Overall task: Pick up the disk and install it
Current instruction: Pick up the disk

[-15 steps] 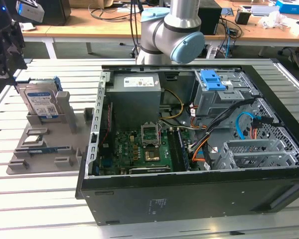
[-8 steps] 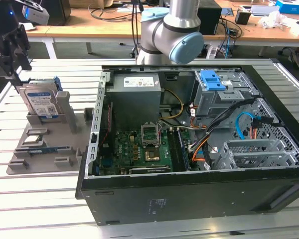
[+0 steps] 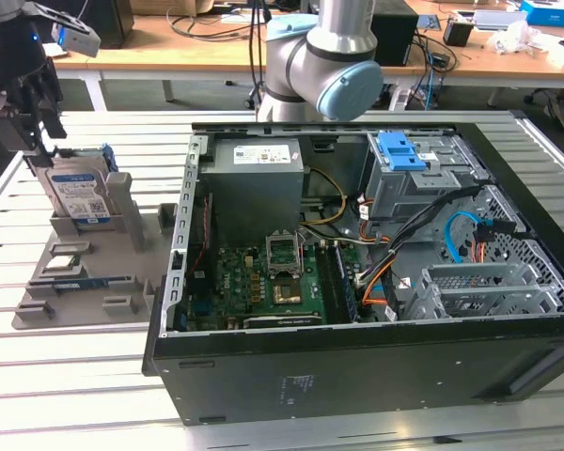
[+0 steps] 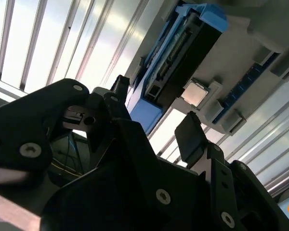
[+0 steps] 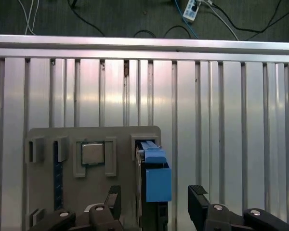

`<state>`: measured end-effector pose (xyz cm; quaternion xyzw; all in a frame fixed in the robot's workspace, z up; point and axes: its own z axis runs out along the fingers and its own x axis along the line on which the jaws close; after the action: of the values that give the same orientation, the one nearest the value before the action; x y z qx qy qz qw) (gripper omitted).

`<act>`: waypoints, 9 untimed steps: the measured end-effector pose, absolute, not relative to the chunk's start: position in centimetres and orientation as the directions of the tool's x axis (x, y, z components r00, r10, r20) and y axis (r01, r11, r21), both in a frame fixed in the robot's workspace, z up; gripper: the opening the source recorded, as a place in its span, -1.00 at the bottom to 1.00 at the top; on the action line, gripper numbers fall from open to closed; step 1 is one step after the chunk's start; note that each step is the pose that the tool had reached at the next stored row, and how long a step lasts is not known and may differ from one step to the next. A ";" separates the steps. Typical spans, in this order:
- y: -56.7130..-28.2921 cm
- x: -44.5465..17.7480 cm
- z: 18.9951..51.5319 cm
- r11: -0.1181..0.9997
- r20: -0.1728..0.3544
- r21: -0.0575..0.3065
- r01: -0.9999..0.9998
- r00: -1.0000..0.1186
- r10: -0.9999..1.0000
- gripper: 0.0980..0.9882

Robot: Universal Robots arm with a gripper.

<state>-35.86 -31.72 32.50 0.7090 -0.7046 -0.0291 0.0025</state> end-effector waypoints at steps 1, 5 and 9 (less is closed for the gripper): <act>-31.7 -35.9 32.3 -0.008 -0.038 0.045 -0.999 0.006 -0.999 0.27; -31.7 -35.9 31.4 -0.016 -0.038 0.045 -0.999 0.014 -0.999 0.27; -31.7 -35.9 30.5 -0.022 -0.038 0.045 -0.999 0.021 -0.999 0.27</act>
<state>-35.88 -31.66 30.52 0.7143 -0.6992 -0.0290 0.0028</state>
